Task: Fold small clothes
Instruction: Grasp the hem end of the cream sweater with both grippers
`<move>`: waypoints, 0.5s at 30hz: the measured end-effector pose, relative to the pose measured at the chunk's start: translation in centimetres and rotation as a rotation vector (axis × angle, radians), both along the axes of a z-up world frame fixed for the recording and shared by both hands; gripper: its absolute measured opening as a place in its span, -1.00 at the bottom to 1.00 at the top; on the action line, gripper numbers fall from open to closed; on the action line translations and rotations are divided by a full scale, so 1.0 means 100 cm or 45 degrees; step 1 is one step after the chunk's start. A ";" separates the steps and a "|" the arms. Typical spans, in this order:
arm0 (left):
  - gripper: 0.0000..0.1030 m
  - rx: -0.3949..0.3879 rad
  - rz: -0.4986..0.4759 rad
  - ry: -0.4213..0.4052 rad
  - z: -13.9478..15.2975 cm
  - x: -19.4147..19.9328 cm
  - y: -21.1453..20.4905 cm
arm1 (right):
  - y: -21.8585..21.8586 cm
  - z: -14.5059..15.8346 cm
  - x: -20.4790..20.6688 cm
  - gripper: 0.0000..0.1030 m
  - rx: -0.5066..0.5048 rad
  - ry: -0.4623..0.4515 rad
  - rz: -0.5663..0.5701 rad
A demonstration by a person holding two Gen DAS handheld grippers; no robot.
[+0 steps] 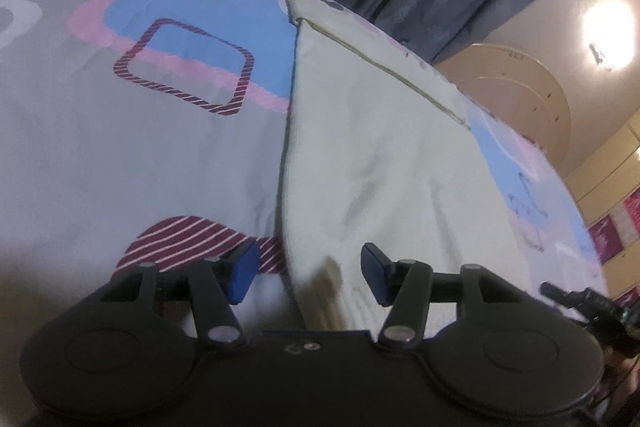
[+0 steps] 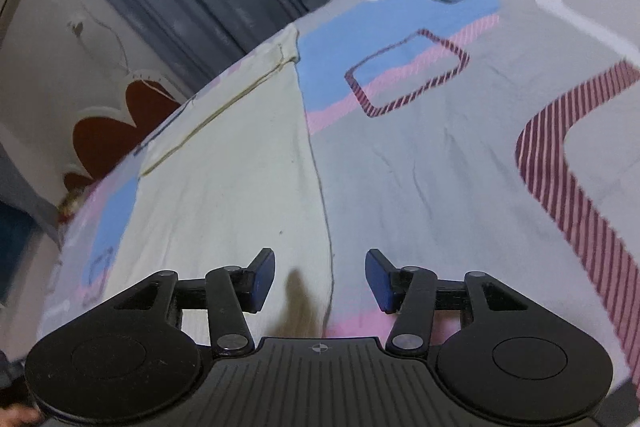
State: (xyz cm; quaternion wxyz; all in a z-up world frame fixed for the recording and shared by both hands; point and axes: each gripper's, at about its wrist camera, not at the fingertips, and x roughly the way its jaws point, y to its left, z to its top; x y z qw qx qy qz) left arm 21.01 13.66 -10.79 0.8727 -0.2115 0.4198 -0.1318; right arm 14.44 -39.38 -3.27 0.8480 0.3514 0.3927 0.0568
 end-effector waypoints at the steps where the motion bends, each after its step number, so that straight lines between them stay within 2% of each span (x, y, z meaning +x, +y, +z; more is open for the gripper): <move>1: -0.01 -0.003 -0.005 0.004 -0.001 0.004 0.000 | -0.001 -0.002 0.003 -0.01 0.020 0.001 0.005; 4: -0.02 -0.028 -0.024 0.010 -0.003 0.014 -0.002 | -0.001 -0.004 0.011 -0.01 0.046 -0.007 0.031; 5: -0.07 -0.045 -0.033 0.011 -0.004 0.015 -0.003 | -0.001 -0.005 0.013 -0.01 0.050 -0.009 0.045; 6: -0.20 -0.067 -0.047 0.013 -0.005 0.016 -0.005 | 0.001 -0.005 0.015 -0.02 0.056 -0.013 0.066; 8: -0.26 -0.082 -0.065 0.025 -0.008 0.015 -0.008 | 0.006 -0.004 0.015 -0.15 0.063 -0.016 0.116; 9: -0.26 -0.079 -0.071 0.017 -0.008 0.014 -0.009 | 0.008 -0.005 0.014 -0.34 0.069 -0.012 0.141; 10: -0.26 -0.078 -0.070 0.012 -0.009 0.012 -0.009 | 0.009 -0.006 0.011 -0.43 0.084 -0.010 0.163; 15: -0.26 -0.121 -0.069 0.027 -0.013 0.019 -0.005 | 0.006 -0.009 0.008 -0.48 0.104 -0.005 0.179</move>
